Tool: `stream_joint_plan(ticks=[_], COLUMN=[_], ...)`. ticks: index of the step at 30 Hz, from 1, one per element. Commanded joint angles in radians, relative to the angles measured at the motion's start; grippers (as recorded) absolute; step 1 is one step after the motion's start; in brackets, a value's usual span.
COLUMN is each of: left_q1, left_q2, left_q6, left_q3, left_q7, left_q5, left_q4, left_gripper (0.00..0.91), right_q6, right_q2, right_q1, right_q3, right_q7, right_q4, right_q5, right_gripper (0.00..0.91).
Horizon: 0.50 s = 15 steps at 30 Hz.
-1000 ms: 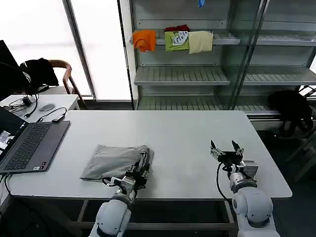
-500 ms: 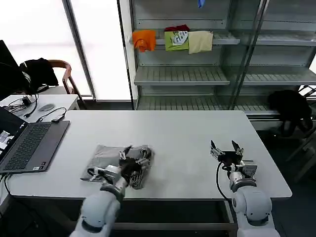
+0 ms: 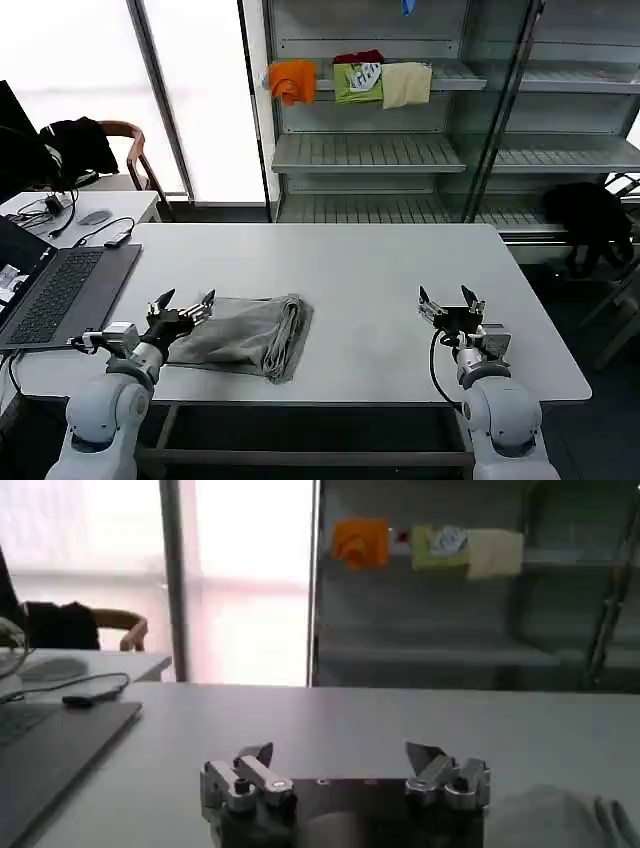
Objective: Fold and organize the clothes.
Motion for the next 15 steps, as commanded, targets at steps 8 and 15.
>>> stream_joint_plan(ticks=[8, 15], left_q1=[0.018, 0.024], left_q2=[0.008, 0.0], left_q6=[-0.027, -0.032], left_q3=[-0.031, -0.013], left_q7=[0.03, 0.041], left_q5=[0.068, 0.092], left_q4=[0.179, 0.171], left_gripper=[0.907, 0.705], right_q6=[0.002, 0.003], right_q2=[0.003, 0.002], right_q1=[-0.015, -0.017], right_q3=[0.003, 0.008], right_q7=[0.011, 0.014], right_q4=[0.015, 0.017], right_q5=[0.015, 0.028], right_gripper=[0.907, 0.907])
